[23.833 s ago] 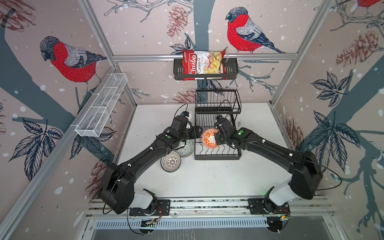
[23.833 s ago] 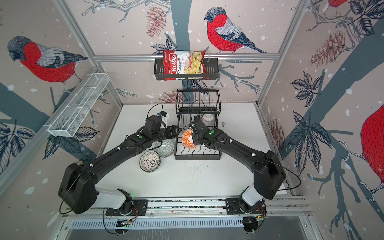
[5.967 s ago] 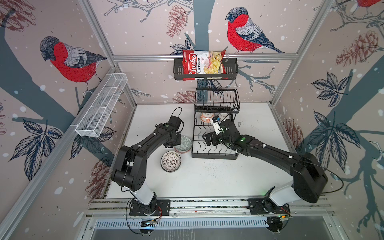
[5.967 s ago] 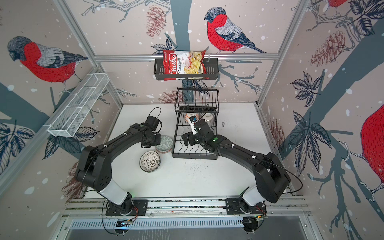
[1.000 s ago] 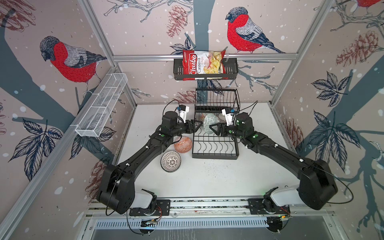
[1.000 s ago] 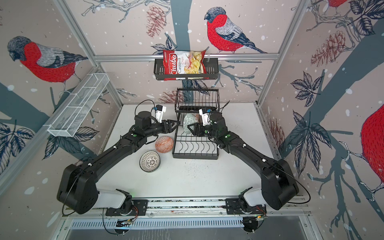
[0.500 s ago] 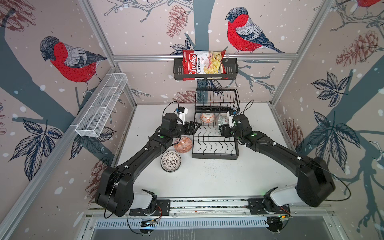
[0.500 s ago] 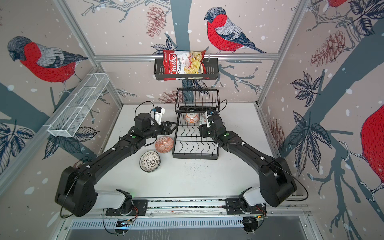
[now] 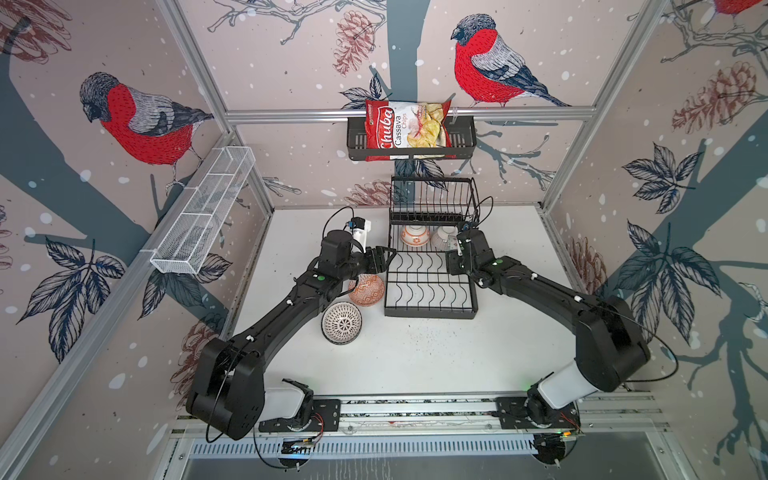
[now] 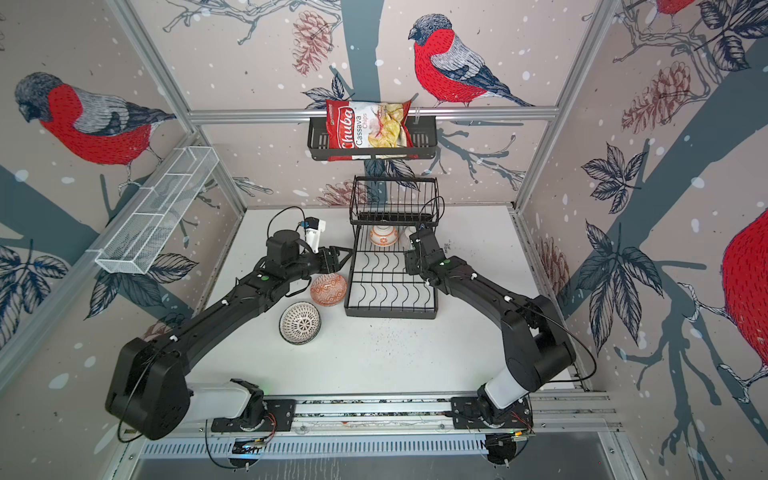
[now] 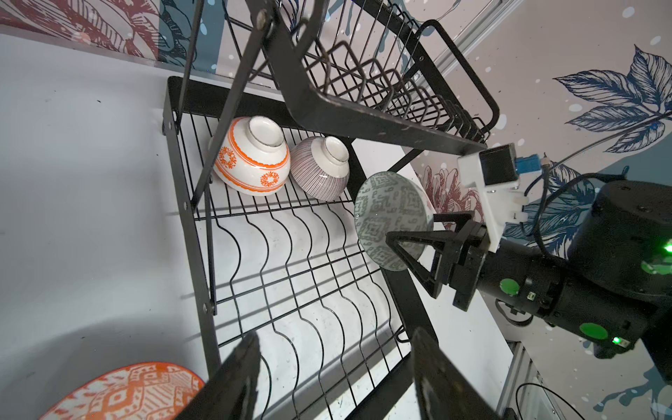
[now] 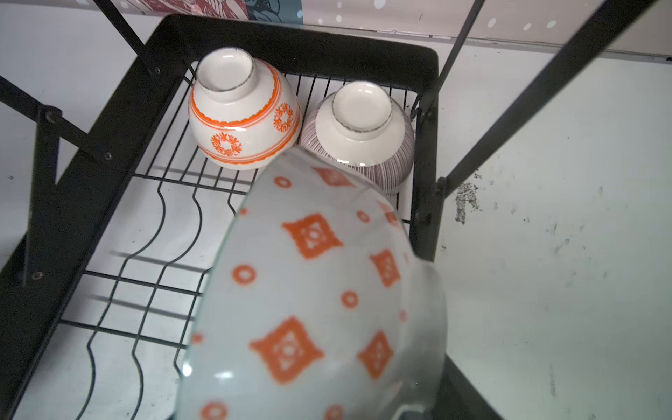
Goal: Load the bowls into the dish rack
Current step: 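Lower the bowl toward the rack slots with the right gripper while the left draws back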
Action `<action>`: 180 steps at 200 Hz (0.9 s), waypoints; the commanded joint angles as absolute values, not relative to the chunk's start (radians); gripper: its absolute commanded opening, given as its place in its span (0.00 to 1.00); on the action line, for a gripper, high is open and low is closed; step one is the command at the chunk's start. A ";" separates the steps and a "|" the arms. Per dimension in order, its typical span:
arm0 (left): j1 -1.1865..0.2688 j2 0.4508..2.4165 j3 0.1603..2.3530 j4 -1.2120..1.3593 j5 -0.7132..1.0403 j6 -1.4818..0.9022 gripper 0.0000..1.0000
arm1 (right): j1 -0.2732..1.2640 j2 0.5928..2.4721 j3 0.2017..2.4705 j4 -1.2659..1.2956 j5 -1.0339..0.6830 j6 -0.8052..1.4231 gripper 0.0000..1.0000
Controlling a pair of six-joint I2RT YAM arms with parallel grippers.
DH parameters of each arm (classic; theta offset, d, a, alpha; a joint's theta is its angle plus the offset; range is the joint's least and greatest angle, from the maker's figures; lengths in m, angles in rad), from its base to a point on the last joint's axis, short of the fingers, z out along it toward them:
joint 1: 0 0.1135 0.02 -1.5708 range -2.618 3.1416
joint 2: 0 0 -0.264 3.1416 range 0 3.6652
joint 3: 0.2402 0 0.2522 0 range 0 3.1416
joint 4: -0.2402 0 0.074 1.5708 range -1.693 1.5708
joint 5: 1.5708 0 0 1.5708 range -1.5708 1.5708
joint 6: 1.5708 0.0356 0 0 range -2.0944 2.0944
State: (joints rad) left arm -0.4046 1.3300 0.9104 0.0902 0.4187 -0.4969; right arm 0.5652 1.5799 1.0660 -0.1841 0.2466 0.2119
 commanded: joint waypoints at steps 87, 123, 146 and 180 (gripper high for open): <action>-0.389 1.324 0.895 0.097 0.424 -0.487 0.66 | 0.563 1.675 1.117 -0.172 0.335 0.222 0.52; -0.387 1.324 0.893 0.096 0.429 -0.485 0.65 | 0.565 1.671 1.121 -0.152 0.299 0.232 0.52; -0.385 1.325 0.889 0.100 0.427 -0.486 0.66 | 0.570 1.683 1.138 -0.152 0.291 0.240 0.52; -0.382 1.326 0.881 0.103 0.432 -0.486 0.66 | 0.590 1.716 1.170 -0.157 0.304 0.243 0.52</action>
State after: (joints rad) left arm -0.3855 1.3281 0.8864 0.0902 0.4198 -0.4973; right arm 0.5785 1.7027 1.1477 -0.2134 0.2901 0.2359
